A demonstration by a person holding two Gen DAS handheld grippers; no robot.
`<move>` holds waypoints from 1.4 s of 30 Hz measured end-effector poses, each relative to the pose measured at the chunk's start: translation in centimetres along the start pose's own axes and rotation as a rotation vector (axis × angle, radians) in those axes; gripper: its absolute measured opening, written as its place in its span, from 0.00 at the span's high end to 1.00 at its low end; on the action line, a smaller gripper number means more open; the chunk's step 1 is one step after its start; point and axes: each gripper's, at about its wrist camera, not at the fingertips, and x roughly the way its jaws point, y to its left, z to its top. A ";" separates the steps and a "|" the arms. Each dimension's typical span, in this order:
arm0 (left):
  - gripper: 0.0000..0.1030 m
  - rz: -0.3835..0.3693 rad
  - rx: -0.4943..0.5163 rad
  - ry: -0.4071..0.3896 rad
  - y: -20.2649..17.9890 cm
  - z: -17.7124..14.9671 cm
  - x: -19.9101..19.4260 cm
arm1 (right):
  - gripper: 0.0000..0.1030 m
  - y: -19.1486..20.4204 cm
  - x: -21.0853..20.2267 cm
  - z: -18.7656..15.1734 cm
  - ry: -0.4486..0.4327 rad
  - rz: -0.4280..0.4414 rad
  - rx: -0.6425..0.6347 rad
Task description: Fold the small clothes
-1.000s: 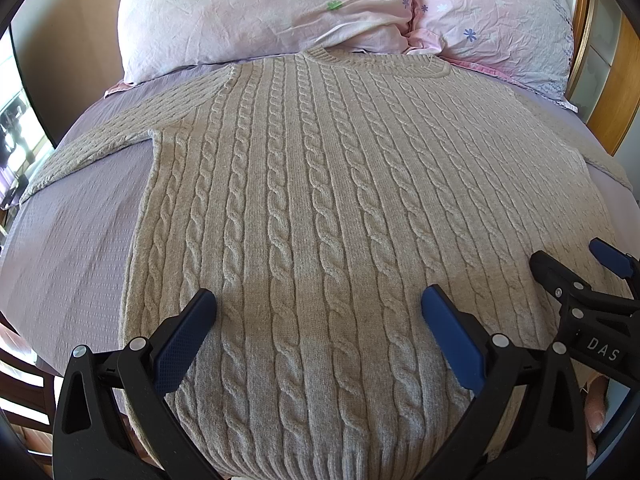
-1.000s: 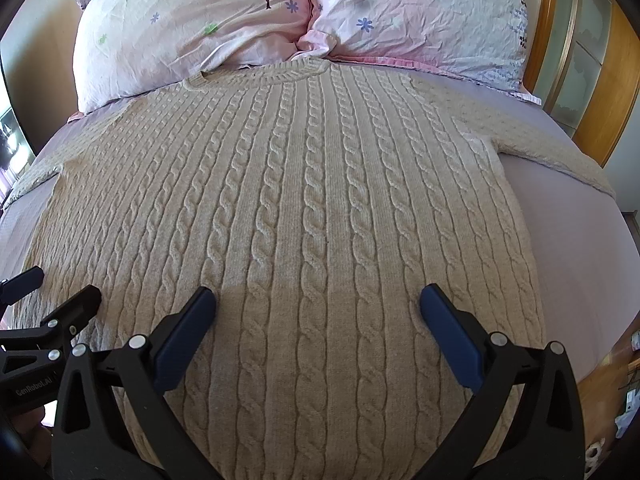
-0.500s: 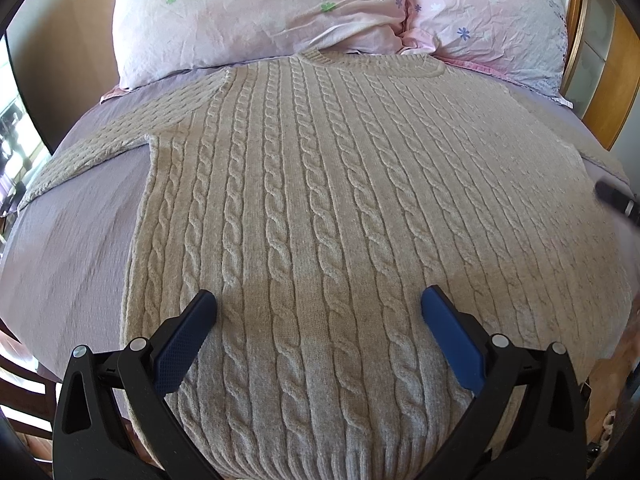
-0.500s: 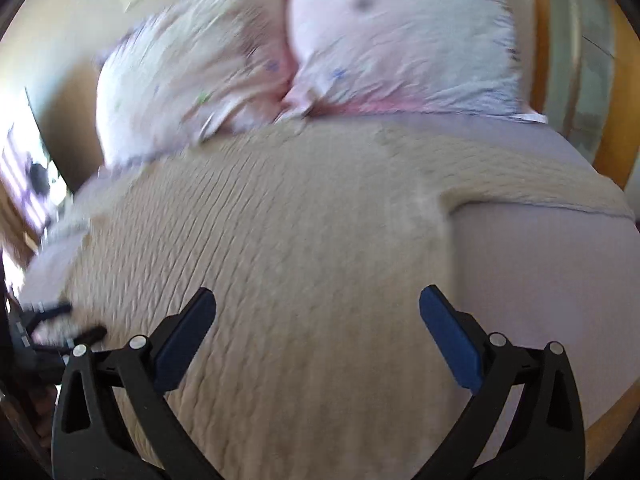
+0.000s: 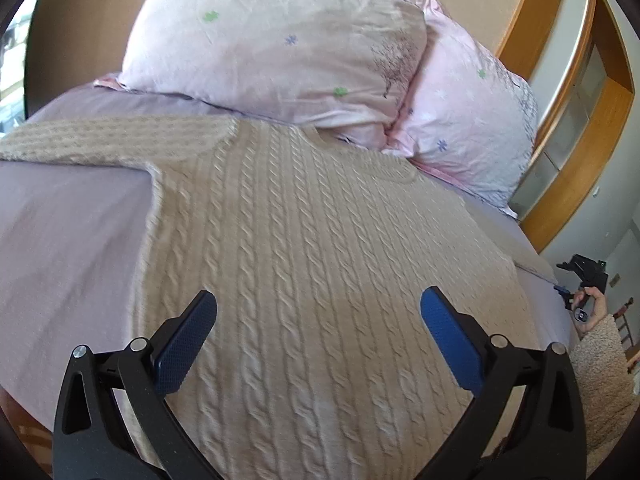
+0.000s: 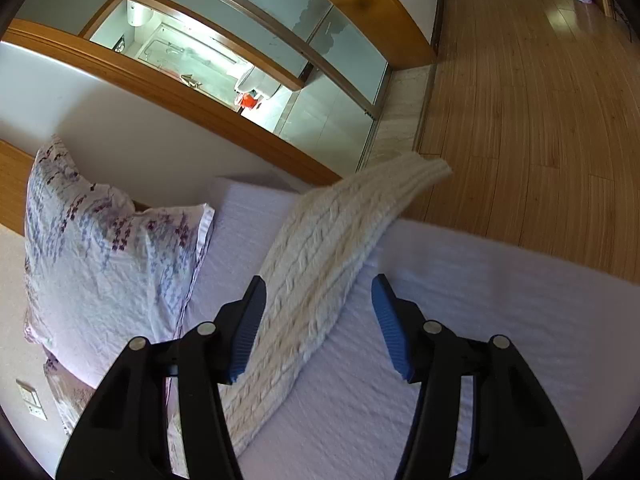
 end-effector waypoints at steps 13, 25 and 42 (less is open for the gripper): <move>0.01 0.135 -0.436 -0.175 17.0 6.1 -4.2 | 0.94 20.3 -5.0 -13.1 -0.024 0.348 -0.588; 0.14 0.202 -0.767 -0.192 30.3 9.0 -3.0 | 0.28 27.9 -9.4 -34.0 0.297 0.648 -1.003; 0.94 0.261 -0.671 -0.222 30.9 15.3 -2.9 | 0.20 20.7 -6.7 -24.5 0.188 0.474 -0.806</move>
